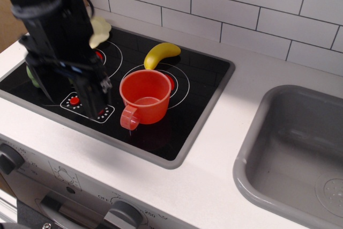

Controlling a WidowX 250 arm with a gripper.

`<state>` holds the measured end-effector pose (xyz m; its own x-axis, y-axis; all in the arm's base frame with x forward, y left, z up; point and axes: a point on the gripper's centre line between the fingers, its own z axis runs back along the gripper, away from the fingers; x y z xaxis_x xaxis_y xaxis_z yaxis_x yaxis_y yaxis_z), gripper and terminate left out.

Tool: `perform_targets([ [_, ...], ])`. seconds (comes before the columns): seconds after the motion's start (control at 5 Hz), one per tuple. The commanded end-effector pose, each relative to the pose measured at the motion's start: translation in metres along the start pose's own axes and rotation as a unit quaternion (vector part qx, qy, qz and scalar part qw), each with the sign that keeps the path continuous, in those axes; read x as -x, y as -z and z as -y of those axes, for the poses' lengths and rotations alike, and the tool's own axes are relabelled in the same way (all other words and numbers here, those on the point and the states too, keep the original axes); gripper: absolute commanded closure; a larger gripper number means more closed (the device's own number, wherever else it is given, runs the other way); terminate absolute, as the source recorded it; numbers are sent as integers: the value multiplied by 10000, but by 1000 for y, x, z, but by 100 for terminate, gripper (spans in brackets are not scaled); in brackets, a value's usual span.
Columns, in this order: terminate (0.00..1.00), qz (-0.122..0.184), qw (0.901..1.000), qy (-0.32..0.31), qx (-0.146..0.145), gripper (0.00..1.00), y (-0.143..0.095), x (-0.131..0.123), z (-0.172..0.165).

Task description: Put cup on plate

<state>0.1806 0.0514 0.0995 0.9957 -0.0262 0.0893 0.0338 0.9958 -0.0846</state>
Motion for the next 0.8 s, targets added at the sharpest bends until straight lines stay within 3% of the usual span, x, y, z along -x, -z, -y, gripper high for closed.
perform_targets([
  [0.0, 0, 447, 9989, 54, 142, 0, 10, -2, 24],
  [0.2, 0, 701, 9975, -71, -78, 0, 15, -6, 34],
  [0.4, 0, 785, 9960, -222, -365, 0, 19, -18, 35],
  [0.6, 0, 804, 9954, -215, -468, 0, 22, -27, 31],
])
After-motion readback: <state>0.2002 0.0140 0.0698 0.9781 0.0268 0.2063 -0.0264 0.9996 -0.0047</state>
